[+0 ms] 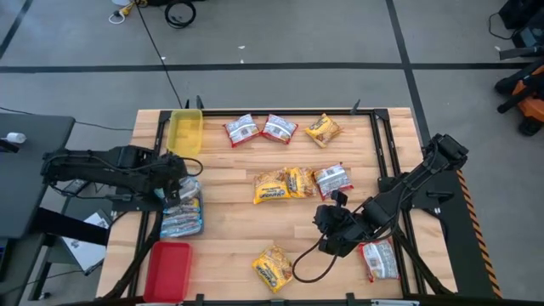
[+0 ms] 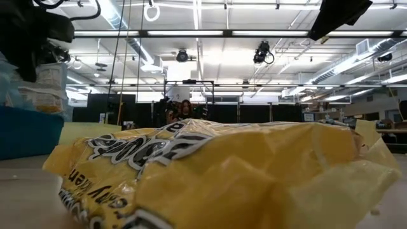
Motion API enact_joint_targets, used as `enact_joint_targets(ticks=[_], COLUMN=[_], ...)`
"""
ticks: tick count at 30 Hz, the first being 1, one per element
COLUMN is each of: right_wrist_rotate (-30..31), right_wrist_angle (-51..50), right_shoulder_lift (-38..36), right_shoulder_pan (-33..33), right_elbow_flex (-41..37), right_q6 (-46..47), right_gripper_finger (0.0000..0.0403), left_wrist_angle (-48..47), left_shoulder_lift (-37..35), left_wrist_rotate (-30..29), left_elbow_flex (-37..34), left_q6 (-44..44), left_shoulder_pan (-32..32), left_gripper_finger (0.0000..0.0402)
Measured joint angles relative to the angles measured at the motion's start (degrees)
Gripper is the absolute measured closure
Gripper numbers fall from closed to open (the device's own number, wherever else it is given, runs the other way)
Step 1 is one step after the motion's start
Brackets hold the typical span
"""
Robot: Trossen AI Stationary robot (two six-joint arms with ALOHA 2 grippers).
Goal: Sort Maruchan noodles
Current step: Put the blue noodle pack into the blue bin
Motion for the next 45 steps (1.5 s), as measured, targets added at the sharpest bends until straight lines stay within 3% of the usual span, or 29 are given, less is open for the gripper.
enact_joint_targets(ticks=[9,24,30,38,45], right_wrist_rotate=[0.0,-4.4,-7.0,-5.3,-4.6], right_wrist_angle=[0.0,0.0,0.0,1.8,2.4], right_shoulder_lift=[0.0,0.0,0.0,0.0,0.0], right_shoulder_pan=[-0.2,-5.4,-8.9,-10.7,-10.6], right_elbow_flex=[0.0,0.0,0.0,0.0,0.0], right_q6=[0.9,0.4,0.3,0.2,0.2], right_gripper_finger=[0.0340,0.0340,0.0340,0.0340,0.0340], left_wrist_angle=[-3.1,-4.7,-7.6,-10.1,-5.9], left_shoulder_lift=[1.6,6.1,10.7,15.8,16.1], left_wrist_rotate=[-0.4,-1.1,-1.5,-2.5,-4.4], left_elbow_flex=[0.2,1.0,5.1,6.3,6.2], left_q6=[9.1,12.6,13.5,12.1,12.3], left_shoulder_pan=[0.0,-0.2,-4.4,-10.6,-15.2], left_gripper_finger=[0.0396,0.0397,0.0397,0.0397,0.0398])
